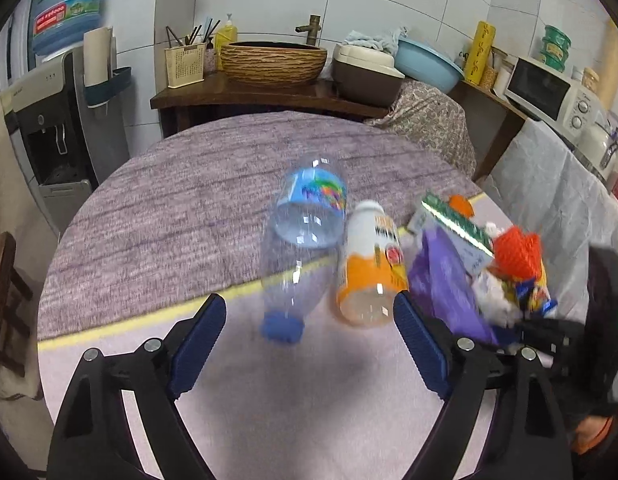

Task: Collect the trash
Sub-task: 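Grasp the clear water bottle with the left tool while the right tool grasps the purple bag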

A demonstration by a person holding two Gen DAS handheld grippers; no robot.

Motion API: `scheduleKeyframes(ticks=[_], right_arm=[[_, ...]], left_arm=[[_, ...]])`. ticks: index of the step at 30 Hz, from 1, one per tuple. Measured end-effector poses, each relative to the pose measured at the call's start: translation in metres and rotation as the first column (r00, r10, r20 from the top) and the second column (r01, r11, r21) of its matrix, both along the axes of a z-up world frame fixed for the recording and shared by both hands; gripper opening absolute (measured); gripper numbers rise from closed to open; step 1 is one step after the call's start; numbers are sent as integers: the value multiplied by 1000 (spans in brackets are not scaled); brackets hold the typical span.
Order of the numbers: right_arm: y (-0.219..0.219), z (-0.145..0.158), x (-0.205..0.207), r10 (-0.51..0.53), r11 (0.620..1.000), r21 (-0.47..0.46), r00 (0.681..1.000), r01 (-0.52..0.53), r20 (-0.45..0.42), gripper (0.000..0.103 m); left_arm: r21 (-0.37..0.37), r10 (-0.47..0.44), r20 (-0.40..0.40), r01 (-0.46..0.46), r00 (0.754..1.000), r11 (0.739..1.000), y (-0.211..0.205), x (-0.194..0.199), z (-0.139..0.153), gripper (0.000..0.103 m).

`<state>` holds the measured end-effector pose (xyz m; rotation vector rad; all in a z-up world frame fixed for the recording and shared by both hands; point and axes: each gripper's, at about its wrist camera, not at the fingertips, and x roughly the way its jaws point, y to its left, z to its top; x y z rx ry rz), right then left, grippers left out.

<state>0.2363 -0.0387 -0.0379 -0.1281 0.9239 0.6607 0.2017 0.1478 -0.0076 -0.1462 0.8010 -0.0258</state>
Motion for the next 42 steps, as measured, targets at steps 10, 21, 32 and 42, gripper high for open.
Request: scheduleKeyframes(ticks=[10, 21, 32, 42], right_arm=[[-5, 9, -22, 28, 999, 40, 999, -29, 19, 10], [-13, 10, -32, 39, 996, 79, 999, -40, 6, 10], [-11, 8, -33, 59, 993, 97, 998, -60, 7, 7], [-17, 9, -43, 69, 990, 123, 998, -70, 16, 7]], left_arm=[[47, -27, -168, 35, 985, 998, -4, 107, -3, 90], [45, -44, -308, 61, 950, 997, -5, 147, -35, 76], [7, -30, -334, 34, 942, 999, 18, 150, -53, 71], [-59, -10, -236, -3, 972, 998, 37, 122, -37, 69]])
